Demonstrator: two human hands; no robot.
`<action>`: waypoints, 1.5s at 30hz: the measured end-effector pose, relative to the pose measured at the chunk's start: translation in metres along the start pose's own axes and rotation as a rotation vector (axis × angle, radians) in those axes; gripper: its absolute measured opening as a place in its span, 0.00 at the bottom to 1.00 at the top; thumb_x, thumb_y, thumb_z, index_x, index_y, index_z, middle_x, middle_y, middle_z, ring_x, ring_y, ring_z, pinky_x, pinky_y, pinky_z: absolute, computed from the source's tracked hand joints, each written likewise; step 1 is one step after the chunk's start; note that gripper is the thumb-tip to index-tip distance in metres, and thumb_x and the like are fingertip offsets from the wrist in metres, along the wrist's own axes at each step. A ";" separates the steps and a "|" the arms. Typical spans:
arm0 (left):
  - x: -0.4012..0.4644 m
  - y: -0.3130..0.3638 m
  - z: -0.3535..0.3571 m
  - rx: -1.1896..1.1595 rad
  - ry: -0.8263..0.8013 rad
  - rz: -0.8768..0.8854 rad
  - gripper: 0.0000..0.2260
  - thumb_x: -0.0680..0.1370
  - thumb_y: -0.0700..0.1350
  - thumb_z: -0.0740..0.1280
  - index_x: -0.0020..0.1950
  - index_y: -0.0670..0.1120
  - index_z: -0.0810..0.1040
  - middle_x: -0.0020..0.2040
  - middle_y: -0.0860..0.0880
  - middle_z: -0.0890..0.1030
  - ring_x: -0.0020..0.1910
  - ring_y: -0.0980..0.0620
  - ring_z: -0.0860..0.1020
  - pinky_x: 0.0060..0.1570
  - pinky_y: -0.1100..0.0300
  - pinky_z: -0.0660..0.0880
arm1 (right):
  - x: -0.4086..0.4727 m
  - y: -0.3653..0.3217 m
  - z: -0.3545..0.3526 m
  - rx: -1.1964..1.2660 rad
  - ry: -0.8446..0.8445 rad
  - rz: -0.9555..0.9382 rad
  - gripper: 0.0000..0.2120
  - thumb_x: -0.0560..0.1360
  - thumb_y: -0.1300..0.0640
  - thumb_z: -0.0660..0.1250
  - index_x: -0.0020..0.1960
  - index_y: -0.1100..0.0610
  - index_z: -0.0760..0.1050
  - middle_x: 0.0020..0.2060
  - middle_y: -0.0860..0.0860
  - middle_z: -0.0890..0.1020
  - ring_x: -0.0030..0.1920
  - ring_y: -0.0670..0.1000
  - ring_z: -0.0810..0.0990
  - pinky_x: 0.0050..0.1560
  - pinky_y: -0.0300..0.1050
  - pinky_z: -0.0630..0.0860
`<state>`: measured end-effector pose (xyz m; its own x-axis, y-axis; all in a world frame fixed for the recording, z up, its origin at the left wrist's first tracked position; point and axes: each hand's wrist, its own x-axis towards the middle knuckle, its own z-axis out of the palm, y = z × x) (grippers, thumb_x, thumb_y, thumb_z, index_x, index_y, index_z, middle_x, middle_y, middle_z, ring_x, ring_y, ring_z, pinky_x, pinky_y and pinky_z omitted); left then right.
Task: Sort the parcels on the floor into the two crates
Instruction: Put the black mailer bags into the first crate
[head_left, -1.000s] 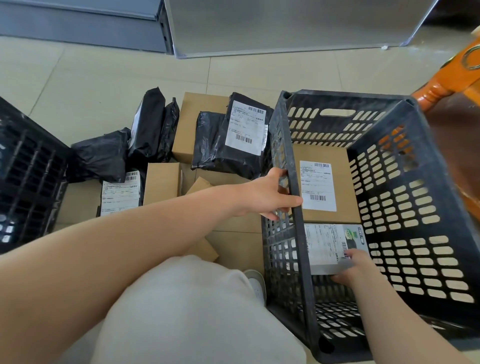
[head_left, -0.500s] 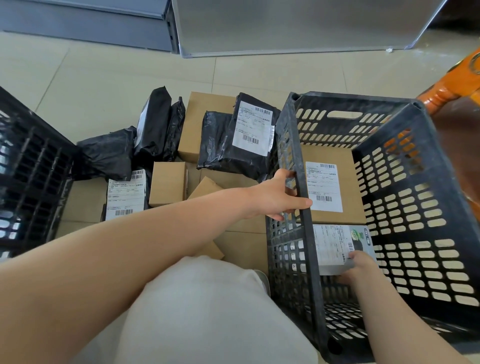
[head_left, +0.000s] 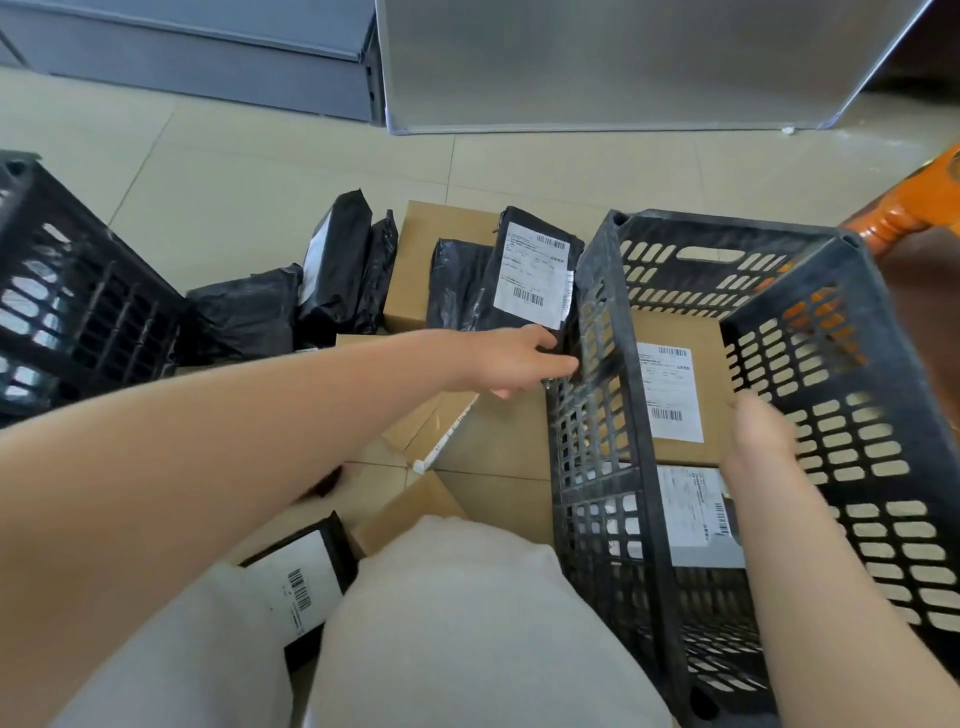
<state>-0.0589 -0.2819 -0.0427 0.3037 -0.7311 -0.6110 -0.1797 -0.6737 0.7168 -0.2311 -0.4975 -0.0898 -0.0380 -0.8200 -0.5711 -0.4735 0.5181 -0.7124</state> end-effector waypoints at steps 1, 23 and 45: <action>-0.005 -0.006 -0.012 0.068 0.039 0.003 0.21 0.82 0.59 0.58 0.70 0.49 0.67 0.63 0.47 0.73 0.58 0.51 0.74 0.60 0.56 0.72 | -0.001 -0.010 0.009 0.028 -0.006 -0.040 0.20 0.77 0.56 0.63 0.68 0.56 0.67 0.47 0.52 0.76 0.40 0.48 0.76 0.37 0.44 0.71; -0.065 -0.189 -0.086 -0.045 0.339 -0.289 0.07 0.82 0.49 0.60 0.58 0.50 0.74 0.53 0.49 0.74 0.51 0.50 0.71 0.46 0.59 0.66 | -0.100 0.022 0.178 -0.442 -0.406 -0.687 0.28 0.79 0.52 0.66 0.76 0.54 0.62 0.68 0.48 0.70 0.63 0.50 0.72 0.63 0.48 0.72; -0.057 -0.211 -0.080 -0.116 0.284 -0.356 0.03 0.82 0.46 0.59 0.51 0.50 0.65 0.50 0.48 0.66 0.48 0.51 0.63 0.35 0.62 0.56 | -0.072 0.034 0.219 -0.711 -0.206 -0.388 0.50 0.67 0.39 0.75 0.77 0.56 0.51 0.69 0.61 0.65 0.67 0.63 0.69 0.58 0.58 0.72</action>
<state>0.0364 -0.0895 -0.1322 0.5744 -0.3871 -0.7213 0.0833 -0.8489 0.5219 -0.0514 -0.3676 -0.1624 0.3713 -0.8117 -0.4509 -0.8649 -0.1256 -0.4860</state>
